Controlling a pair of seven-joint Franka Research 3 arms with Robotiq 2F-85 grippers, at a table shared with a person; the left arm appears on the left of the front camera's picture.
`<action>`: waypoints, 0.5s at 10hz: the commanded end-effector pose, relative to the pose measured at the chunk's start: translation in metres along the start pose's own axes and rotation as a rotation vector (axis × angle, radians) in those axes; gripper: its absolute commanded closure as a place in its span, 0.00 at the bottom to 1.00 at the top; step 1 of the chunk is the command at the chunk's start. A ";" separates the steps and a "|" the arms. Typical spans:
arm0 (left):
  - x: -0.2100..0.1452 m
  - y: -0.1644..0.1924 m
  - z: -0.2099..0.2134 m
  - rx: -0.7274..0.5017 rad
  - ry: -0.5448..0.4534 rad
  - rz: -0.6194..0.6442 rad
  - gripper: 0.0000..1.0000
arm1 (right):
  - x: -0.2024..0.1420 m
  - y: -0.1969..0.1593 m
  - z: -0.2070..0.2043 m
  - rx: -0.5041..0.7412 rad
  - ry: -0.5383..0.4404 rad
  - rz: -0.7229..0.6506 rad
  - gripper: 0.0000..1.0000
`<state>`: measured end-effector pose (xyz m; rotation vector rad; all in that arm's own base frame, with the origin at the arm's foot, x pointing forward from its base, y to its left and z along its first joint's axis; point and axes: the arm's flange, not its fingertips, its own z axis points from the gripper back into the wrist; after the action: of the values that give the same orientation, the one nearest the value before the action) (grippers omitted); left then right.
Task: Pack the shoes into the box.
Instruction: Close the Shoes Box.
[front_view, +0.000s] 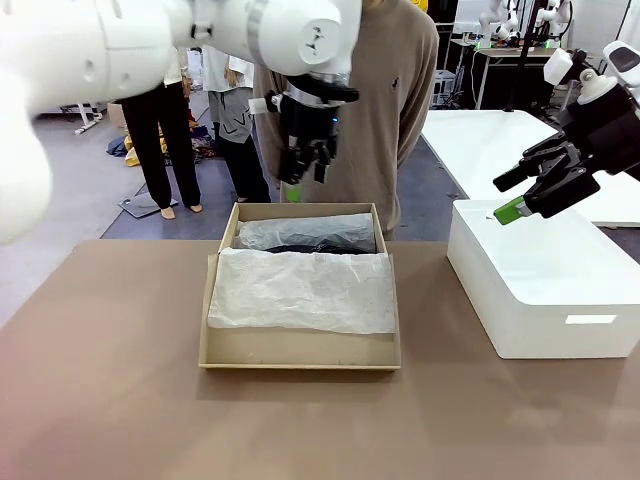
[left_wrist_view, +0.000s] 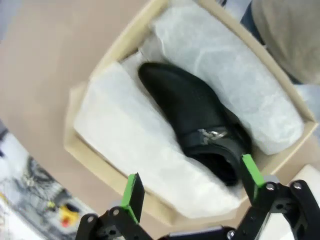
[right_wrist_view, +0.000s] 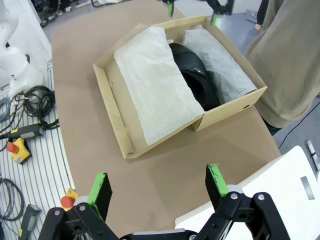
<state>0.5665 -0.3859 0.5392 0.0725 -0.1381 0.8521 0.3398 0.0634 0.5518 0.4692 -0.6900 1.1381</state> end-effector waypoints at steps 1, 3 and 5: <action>0.029 0.045 0.001 -0.041 -0.015 -0.239 0.00 | 0.000 -0.004 0.000 0.012 -0.031 0.023 0.00; 0.060 0.074 0.008 -0.105 0.048 -0.484 0.00 | 0.000 -0.004 0.000 0.012 -0.031 0.023 0.00; 0.088 0.100 0.010 -0.168 0.097 -0.673 0.00 | 0.000 -0.004 0.000 0.012 -0.031 0.023 0.00</action>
<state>0.5652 -0.2803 0.5739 -0.0446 -0.1358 0.2662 0.3398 0.0635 0.5519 0.4690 -0.6900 1.1382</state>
